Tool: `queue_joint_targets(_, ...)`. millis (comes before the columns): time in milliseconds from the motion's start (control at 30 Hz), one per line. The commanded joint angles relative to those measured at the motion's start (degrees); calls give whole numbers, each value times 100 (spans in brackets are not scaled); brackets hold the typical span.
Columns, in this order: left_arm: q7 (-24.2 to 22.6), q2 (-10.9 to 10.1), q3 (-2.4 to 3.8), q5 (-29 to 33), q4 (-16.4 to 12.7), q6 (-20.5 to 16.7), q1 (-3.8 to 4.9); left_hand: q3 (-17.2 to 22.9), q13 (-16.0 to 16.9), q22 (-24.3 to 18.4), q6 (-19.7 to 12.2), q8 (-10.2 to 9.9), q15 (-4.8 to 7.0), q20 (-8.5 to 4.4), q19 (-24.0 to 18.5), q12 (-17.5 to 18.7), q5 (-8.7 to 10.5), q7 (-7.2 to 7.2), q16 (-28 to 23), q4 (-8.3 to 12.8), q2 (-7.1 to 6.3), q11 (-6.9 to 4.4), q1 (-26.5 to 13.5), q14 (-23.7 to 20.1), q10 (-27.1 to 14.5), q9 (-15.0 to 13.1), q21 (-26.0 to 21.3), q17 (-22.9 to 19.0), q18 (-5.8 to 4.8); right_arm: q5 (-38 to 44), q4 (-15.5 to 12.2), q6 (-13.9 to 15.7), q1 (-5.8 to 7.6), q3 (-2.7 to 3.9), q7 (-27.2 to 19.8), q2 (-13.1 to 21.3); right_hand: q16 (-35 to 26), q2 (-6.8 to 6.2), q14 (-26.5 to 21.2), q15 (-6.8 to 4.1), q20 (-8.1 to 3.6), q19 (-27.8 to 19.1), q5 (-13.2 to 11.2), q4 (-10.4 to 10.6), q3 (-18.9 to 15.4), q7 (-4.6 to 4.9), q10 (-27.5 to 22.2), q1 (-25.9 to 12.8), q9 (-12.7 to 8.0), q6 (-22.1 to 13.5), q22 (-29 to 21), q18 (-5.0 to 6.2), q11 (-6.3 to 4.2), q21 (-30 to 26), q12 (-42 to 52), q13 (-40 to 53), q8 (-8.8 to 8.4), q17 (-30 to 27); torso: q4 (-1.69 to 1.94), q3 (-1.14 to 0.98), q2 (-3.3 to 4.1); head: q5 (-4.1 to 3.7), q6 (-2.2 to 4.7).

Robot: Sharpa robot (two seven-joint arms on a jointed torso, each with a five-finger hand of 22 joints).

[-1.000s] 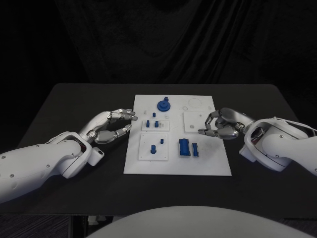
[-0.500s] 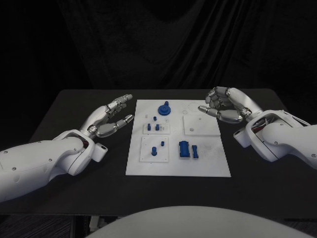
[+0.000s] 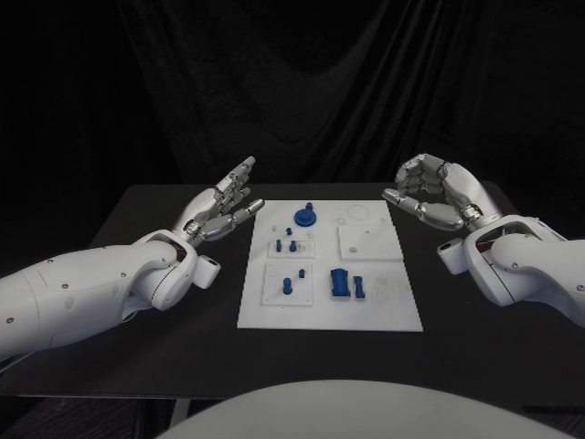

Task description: Assemble the parts on the task board

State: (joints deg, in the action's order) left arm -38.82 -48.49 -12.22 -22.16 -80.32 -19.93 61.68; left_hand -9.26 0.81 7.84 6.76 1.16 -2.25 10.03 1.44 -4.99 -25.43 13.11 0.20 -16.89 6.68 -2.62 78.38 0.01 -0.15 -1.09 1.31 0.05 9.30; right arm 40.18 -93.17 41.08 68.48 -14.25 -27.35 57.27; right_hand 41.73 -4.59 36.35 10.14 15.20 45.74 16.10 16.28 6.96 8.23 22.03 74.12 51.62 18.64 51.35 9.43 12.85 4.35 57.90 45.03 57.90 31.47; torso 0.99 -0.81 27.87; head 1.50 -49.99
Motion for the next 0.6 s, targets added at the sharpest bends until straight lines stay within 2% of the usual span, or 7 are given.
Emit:
queue_joint_targets(33,5,-8,7,1,-16,-26,-1,269,-81,-246,-203,-116,225,-307,-144,499,794,-393,-20,518,-180,262,-2428,-1,15,109,-131,-5,-279,1,-9,-6,6,4,30,6,-1282,459,-1139,-312,-457,-1418,-485,-493,-214,-255,-701,-2256,-1607,-590,-1597,-282,-396,-435,-1783,-1400,-1783,-980,6,3,14,-6,7)
queue_joint_targets(233,139,50,188,331,-157,-383,-23,405,-81,-355,-676,-116,225,-434,-144,499,1145,-571,-20,753,-266,262,-3514,-1,15,109,-131,-5,-320,-356,21,22,-69,130,5,-106,-1854,459,-1643,-452,-663,-2052,-712,-715,-696,-368,-1000,-3286,-2318,-853,-2304,-360,-583,-435,-2582,-2020,-2582,-1412,-4,10,45,-20,161)
queue_joint_targets(300,219,84,296,528,-242,-596,-37,459,-81,-784,-676,-116,225,-490,-144,499,1294,-664,-20,853,-668,262,-3970,-1,15,109,-131,-5,-378,-569,38,38,-113,206,-9,-173,-2099,459,-1854,-512,-754,-2317,-807,-822,-696,-417,-1122,-3721,-2618,-958,-2603,-385,-662,-435,-2920,-2283,-2921,-1596,-13,17,72,-33,292)
queue_joint_targets(333,264,104,357,638,-289,-715,-44,472,-81,-784,-676,-116,225,-506,-144,499,1328,-684,-20,876,-668,262,-4074,-1,15,109,-131,-5,-377,-688,48,47,-138,248,-17,-211,-2156,459,-1902,-525,-774,-2378,-827,-846,-696,-823,-1150,-3820,-2687,-981,-2671,-385,-679,-435,-2998,-2343,-2999,-1638,-17,20,84,-38,352)
queue_joint_targets(467,487,200,660,1190,-525,-1312,-82,926,-81,-784,-676,-116,225,-567,-144,499,1514,-779,-20,995,-668,262,-4652,-1,15,109,-131,-5,-439,-1289,97,94,-263,460,-58,-400,-2466,459,-2170,-599,-889,-2715,-950,-962,-696,-823,-1312,-4372,-3067,-1131,-3050,-446,-774,-435,-3427,-2675,-3428,-1870,-38,35,146,-66,652)
queue_joint_targets(500,545,225,738,1332,-586,-1465,-92,926,-81,-784,-676,-116,225,-579,-144,499,1555,-798,-20,1028,-668,262,-4776,-1,15,109,-131,-5,-439,-1466,112,107,-300,523,-71,-455,-2532,459,-2226,-1014,-913,-2789,-973,-984,-696,-823,-1343,-4492,-3149,-1162,-3131,-461,-797,-435,-3520,-2746,-3520,-1920,-44,40,164,-74,741)
queue_joint_targets(600,713,298,965,1746,-763,-1912,-120,926,-81,-784,-676,-116,225,-1003,-144,499,1682,-848,-20,1118,-668,262,-5168,-1,15,109,-131,-5,-502,-2101,164,156,-432,747,-114,-655,-2743,459,-2395,-1014,-992,-3017,-1056,-1067,-696,-823,-1444,-4866,-3408,-1253,-3388,-507,-868,-435,-3810,-2971,-3811,-2078,-64,55,225,-102,1043)
